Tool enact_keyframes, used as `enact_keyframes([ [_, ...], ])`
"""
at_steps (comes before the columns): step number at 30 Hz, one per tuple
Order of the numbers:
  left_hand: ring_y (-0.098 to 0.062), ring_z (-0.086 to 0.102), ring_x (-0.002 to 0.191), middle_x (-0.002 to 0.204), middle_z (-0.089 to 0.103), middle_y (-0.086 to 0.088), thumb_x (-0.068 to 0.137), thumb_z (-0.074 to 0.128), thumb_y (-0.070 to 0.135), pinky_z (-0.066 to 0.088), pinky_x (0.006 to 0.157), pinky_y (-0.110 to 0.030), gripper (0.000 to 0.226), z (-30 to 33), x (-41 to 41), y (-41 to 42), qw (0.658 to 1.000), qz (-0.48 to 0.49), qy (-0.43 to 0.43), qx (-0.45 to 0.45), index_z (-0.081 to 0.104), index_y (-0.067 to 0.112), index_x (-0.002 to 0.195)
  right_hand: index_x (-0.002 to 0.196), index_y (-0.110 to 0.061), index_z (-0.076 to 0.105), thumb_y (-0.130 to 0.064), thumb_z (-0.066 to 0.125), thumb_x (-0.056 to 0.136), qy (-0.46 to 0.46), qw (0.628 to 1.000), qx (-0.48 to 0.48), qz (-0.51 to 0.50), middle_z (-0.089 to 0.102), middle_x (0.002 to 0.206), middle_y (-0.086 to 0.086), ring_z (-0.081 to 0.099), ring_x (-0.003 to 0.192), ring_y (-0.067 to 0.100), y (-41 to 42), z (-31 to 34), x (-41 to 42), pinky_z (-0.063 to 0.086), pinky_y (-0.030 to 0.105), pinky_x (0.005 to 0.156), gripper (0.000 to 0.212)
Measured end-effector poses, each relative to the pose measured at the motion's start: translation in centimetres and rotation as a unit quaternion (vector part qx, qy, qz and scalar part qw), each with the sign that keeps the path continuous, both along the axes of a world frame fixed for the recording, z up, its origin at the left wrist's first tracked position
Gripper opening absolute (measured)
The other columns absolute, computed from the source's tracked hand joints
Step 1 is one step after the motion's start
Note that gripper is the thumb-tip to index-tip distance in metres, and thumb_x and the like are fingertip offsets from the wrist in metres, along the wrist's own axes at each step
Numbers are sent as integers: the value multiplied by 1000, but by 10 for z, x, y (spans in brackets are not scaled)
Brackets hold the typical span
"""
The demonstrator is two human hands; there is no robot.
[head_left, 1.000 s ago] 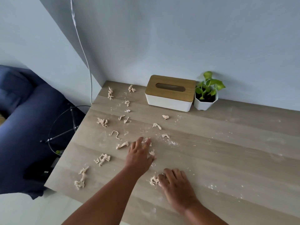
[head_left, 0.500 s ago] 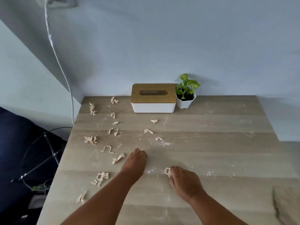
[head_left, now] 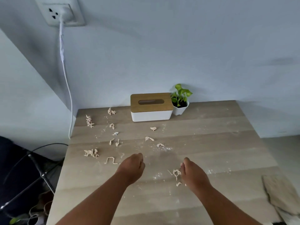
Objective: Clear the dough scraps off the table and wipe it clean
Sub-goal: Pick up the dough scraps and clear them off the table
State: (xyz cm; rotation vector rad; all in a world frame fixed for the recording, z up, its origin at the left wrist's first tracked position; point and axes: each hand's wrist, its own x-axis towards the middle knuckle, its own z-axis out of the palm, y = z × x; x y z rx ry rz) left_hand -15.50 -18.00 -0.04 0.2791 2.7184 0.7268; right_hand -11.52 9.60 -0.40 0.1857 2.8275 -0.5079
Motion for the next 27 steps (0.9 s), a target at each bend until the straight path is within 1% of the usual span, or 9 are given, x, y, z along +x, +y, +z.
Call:
enact_keyframes([
  [2,-31,58,79,85,62,-10,95,45,22,43,69,-37,12,-2,-3,-4,1000,-10,-3,4,47,17,84,108,-21,49,-21,45,98,-8,1000,-12,-21,61,85,-3,63,79,26,0,4,0,43,32,66,11],
  [6,-29,59,83,89,63,-9,95,45,14,43,73,-36,11,-7,-7,-5,1000,-26,-5,15,54,15,87,117,-21,56,-11,55,90,-33,999,-19,-37,58,111,3,64,100,25,2,6,7,53,34,81,28],
  [11,-25,58,88,94,59,-3,90,47,8,46,80,-35,14,-13,-8,1,999,-38,-26,21,58,15,94,100,-16,62,-2,54,90,-6,993,-59,-102,67,98,3,67,91,27,10,-1,14,53,35,76,19],
  [14,-23,56,87,92,56,1,91,47,10,42,76,-31,14,-16,-11,6,999,-40,-23,21,58,17,95,95,-21,61,-20,50,103,4,986,-101,-135,71,83,2,69,77,28,10,-6,15,55,38,65,13],
  [18,-22,56,88,93,56,4,92,48,11,41,76,-30,14,-19,-12,14,999,-32,-27,18,59,19,96,80,-25,50,-53,35,106,5,989,-52,-138,61,69,-4,67,81,31,10,-12,7,42,34,63,41],
  [20,-20,55,86,93,57,4,92,48,11,42,76,-30,14,-19,-13,17,999,-30,-28,19,59,20,95,76,-28,43,-56,33,105,8,995,-27,-95,52,67,-7,64,77,24,9,-14,6,38,32,61,41],
  [23,-20,55,84,91,59,2,93,48,12,44,76,-33,12,-19,-17,22,999,-27,-30,13,59,18,91,90,-31,54,-60,44,94,54,998,8,37,59,87,-10,64,80,14,14,-18,9,46,30,63,31],
  [25,-20,53,82,87,57,2,94,48,14,43,74,-34,12,-19,-20,25,999,-25,-28,8,58,19,88,114,-33,57,-69,50,84,55,989,12,137,58,105,-11,63,91,13,19,-23,11,52,29,69,47],
  [27,-20,52,79,83,56,1,95,48,15,43,73,-35,14,-19,-23,27,999,-24,-25,4,55,19,84,140,-30,48,-77,52,75,28,977,8,212,53,119,-4,58,103,17,24,-31,11,55,33,77,80],
])
